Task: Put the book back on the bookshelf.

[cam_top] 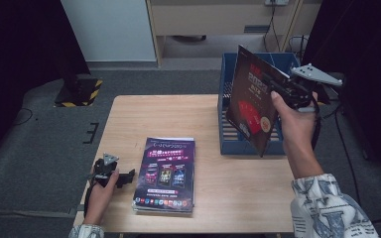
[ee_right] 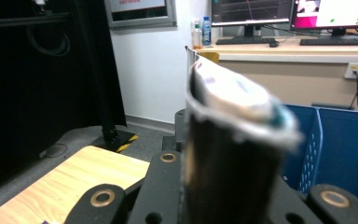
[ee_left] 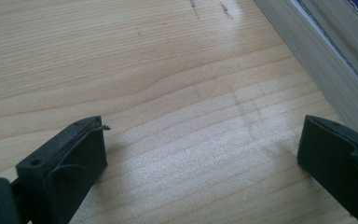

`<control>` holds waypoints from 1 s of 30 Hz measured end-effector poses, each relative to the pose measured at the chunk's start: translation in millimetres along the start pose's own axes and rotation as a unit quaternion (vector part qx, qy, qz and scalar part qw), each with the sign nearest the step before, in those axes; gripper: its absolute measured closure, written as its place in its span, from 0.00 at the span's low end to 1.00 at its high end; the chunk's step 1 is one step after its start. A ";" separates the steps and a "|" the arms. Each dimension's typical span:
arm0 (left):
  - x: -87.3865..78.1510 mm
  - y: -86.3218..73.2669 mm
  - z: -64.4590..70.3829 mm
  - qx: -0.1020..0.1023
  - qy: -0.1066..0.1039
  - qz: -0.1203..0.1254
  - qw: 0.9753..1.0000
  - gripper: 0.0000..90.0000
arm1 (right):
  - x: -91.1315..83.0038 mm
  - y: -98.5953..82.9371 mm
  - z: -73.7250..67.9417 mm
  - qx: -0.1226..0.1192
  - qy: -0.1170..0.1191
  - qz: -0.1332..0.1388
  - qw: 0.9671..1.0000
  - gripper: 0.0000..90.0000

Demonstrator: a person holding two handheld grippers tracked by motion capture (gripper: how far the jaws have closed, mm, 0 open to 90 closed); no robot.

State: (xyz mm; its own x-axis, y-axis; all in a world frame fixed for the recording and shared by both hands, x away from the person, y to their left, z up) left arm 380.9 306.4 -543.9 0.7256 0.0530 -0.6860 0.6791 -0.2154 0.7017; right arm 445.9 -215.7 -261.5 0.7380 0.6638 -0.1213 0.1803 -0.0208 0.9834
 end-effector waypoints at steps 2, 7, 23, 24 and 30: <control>0.0 0.0 0.1 0.000 0.000 0.000 1.000 0.00 | 5.8 0.9 0.7 0.006 -0.006 0.000 1.000 0.96; 0.0 0.0 0.1 0.000 -0.001 0.000 1.000 0.00 | 22.1 3.6 2.4 0.007 -0.028 0.002 1.000 0.96; 0.1 0.1 0.2 0.001 -0.001 0.000 1.000 0.00 | 60.9 -1.5 14.6 -0.002 -0.077 0.010 0.997 0.96; 0.2 0.0 0.3 0.001 -0.001 0.000 1.000 0.00 | 62.8 -3.0 16.4 -0.002 -0.078 0.012 0.997 0.96; 0.6 0.4 0.4 0.002 -0.002 -0.001 1.000 0.00 | 80.2 -16.0 25.8 -0.006 -0.091 0.017 0.996 0.96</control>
State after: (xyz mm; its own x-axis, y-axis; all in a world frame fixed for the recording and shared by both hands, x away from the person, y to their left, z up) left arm 381.6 306.0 -544.1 0.7241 0.0493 -0.6880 0.6799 -0.2192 0.6998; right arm 518.9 -181.4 -290.5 0.8495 0.5161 -0.1094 0.1468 -0.0321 0.9887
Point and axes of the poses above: each handheld gripper's, and its own axes: x roughly forward along the jaws, y roughly out of its top, z roughly to its right, the point moved 1 cm from there along x, roughly forward along the jaws, and after that the axes turned 15 degrees about y, right-handed, at the moved point
